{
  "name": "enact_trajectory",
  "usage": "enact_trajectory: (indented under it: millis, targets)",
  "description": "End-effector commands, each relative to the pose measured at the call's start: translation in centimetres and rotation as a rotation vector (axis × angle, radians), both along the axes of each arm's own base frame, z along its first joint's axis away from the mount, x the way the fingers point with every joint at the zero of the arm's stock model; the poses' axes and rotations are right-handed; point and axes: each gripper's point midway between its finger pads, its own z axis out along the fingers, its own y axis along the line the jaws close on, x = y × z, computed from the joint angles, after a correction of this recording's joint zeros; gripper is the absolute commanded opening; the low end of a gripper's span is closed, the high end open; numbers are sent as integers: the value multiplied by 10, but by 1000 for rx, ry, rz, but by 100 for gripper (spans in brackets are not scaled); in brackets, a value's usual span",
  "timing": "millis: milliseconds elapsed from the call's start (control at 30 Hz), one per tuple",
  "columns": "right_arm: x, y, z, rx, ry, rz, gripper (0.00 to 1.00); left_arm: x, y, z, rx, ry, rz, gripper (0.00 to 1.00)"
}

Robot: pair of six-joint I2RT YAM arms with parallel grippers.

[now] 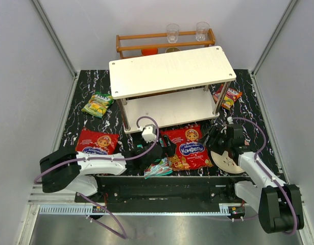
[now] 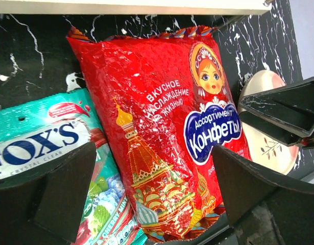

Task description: Place and organize the candy bags onto the shelf

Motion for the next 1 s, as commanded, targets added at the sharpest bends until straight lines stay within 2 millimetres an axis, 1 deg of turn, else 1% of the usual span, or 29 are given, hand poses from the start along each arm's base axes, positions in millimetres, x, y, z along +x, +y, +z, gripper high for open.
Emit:
enact_trajectory:
  millis: [0,233,600,833,900,933,967]
  targets:
    - [8,12,12,35,-40,68,80,3,-27,19,-74,-7,-36,99]
    - [6,16,1,31,15,92,79,-2,-32,7,-71,29,-59,98]
    - [8,17,0,26,22,92,78,-5,-41,-8,-61,65,-77,97]
    - [8,13,0,12,19,72,79,-5,-37,-9,-60,67,-71,97]
    - [7,11,0,-1,25,60,80,-7,-33,-3,-57,64,-68,96]
    - [9,8,5,-6,2,47,80,-7,-30,0,-55,61,-62,96]
    - [8,6,7,-18,-6,32,80,-8,-27,5,-55,56,-52,97]
